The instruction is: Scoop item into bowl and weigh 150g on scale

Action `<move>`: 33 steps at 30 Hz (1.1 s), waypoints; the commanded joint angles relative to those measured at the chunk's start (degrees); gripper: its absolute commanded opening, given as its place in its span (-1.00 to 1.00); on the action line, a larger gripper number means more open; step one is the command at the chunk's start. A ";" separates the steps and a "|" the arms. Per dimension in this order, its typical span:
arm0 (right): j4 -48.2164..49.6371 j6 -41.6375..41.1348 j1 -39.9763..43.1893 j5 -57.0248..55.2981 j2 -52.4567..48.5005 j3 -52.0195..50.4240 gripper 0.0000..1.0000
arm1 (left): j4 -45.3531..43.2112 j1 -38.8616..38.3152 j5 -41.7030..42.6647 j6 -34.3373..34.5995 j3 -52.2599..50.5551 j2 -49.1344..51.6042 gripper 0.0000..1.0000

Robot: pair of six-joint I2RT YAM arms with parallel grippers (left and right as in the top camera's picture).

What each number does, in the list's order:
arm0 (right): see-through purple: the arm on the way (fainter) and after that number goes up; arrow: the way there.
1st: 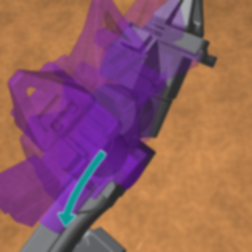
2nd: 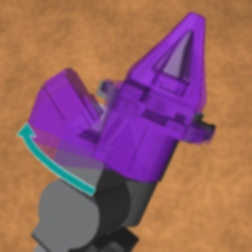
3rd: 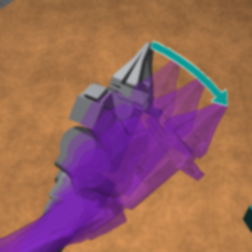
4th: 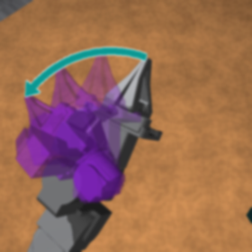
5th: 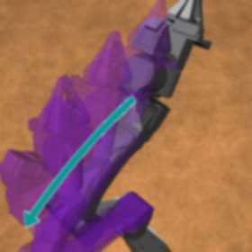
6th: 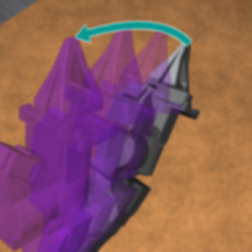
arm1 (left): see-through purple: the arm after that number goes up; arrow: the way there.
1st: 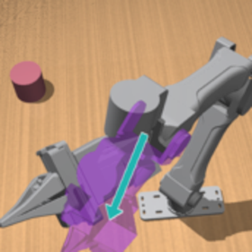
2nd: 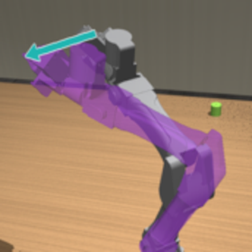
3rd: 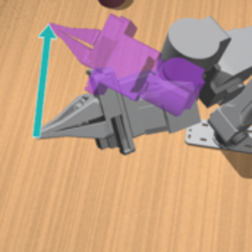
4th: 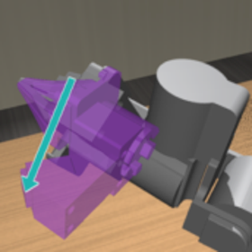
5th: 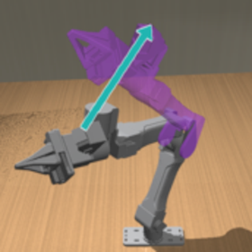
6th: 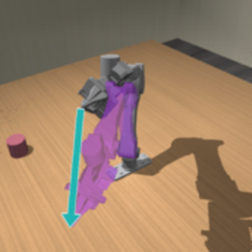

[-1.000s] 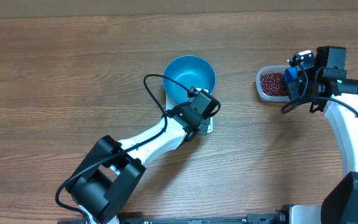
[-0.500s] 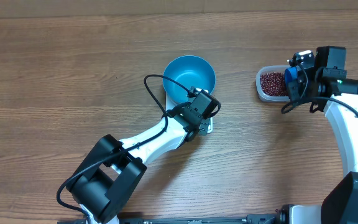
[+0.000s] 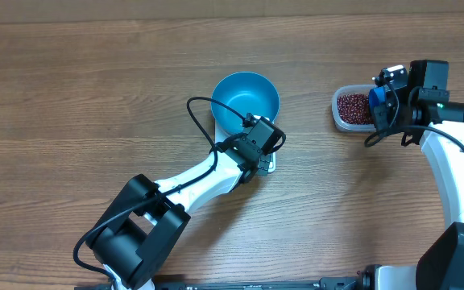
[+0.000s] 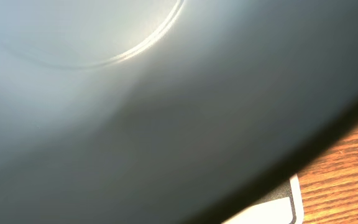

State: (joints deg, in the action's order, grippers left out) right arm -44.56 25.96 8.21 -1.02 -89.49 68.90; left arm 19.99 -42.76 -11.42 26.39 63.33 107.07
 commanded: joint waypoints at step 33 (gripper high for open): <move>0.70 -0.44 -0.15 -0.17 -0.13 1.57 -0.93 | 1.66 0.09 -1.27 0.46 -0.24 1.33 -0.91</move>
State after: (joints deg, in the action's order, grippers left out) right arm -44.25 25.71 8.21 -1.02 -89.49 68.90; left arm 21.04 -42.76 -11.64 26.61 63.35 107.07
